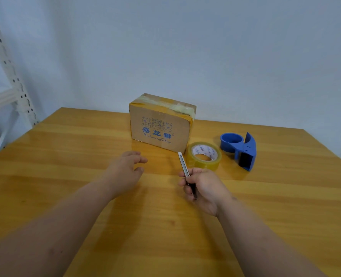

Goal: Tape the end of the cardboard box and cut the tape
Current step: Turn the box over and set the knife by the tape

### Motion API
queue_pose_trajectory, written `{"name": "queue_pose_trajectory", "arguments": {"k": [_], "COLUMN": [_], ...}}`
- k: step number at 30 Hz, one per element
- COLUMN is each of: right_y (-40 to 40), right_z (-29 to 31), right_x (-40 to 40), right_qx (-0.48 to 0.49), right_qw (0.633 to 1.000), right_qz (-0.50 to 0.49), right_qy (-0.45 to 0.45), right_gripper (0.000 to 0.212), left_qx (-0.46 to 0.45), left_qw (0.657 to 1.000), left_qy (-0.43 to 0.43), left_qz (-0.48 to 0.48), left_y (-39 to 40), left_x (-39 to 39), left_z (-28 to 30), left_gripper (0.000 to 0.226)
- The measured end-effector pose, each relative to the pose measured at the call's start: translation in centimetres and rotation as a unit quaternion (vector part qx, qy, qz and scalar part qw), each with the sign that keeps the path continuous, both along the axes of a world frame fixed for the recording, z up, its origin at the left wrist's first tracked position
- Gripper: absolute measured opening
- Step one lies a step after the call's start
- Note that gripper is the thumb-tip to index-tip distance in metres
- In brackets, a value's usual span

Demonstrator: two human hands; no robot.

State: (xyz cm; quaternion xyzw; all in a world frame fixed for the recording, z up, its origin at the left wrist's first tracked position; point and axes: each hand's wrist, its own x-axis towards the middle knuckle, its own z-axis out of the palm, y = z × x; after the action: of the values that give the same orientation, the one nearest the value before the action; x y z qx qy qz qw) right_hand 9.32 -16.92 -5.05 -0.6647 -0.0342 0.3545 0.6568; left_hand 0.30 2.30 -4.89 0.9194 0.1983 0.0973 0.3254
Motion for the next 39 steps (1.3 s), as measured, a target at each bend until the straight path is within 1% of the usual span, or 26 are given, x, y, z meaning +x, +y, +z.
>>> {"name": "queue_pose_trajectory", "arguments": {"k": [5, 11, 16, 18, 20, 22, 25, 26, 34, 37, 39], "right_y": [0.3, 1.8, 2.8, 3.3, 3.7, 4.4, 5.6, 5.8, 5.2, 4.8, 4.6], "right_z": [-0.1, -0.7, 0.1, 0.4, 0.6, 0.5, -0.2, -0.5, -1.3, -1.5, -1.6], "right_x": [0.3, 1.7, 3.0, 3.5, 3.7, 4.0, 4.6, 4.9, 7.5, 8.3, 8.1], "right_qx": [-0.007, -0.077, -0.06, -0.034, -0.007, 0.004, -0.008, -0.014, -0.062, -0.108, -0.141], "right_qw": [0.999, 0.995, 0.994, 0.993, 0.99, 0.986, 0.984, 0.983, 0.982, 0.979, 0.978], "right_qz": [-0.012, -0.051, -0.083, -0.105, -0.128, -0.145, -0.166, -0.172, -0.178, -0.172, -0.146], "right_qy": [0.033, 0.023, 0.029, 0.038, 0.064, 0.084, 0.072, 0.066, 0.021, -0.009, -0.043], "right_gripper": [0.034, 0.033, 0.041, 0.034, 0.017, 0.015, 0.032, 0.033, 0.034, 0.032, 0.027], "left_qx": [0.001, 0.007, 0.014, 0.016, 0.017, 0.017, 0.023, 0.022, -0.004, -0.012, -0.013], "left_qw": [1.0, 1.0, 1.0, 1.0, 0.999, 0.999, 0.999, 0.999, 0.999, 0.999, 0.999], "left_qy": [0.005, 0.019, 0.023, 0.022, 0.027, 0.031, 0.03, 0.033, 0.039, 0.03, 0.03], "left_qz": [0.007, 0.007, 0.002, 0.002, 0.001, 0.003, -0.001, -0.002, -0.015, -0.025, -0.026], "left_y": [0.0, 0.1, 0.3, 0.4, 0.4, 0.6, 0.8, 0.9, 1.3, 1.1, 1.0], "left_x": [0.3, 1.0, 1.8, 2.3, 2.7, 3.3, 4.0, 4.2, 5.5, 5.7, 5.7], "left_z": [-0.1, -0.3, -0.4, -0.6, -0.7, -1.0, -1.2, -1.3, -2.0, -2.1, -2.2], "left_gripper": [0.031, 0.032, 0.033, 0.033, 0.034, 0.034, 0.034, 0.034, 0.032, 0.031, 0.031]}}
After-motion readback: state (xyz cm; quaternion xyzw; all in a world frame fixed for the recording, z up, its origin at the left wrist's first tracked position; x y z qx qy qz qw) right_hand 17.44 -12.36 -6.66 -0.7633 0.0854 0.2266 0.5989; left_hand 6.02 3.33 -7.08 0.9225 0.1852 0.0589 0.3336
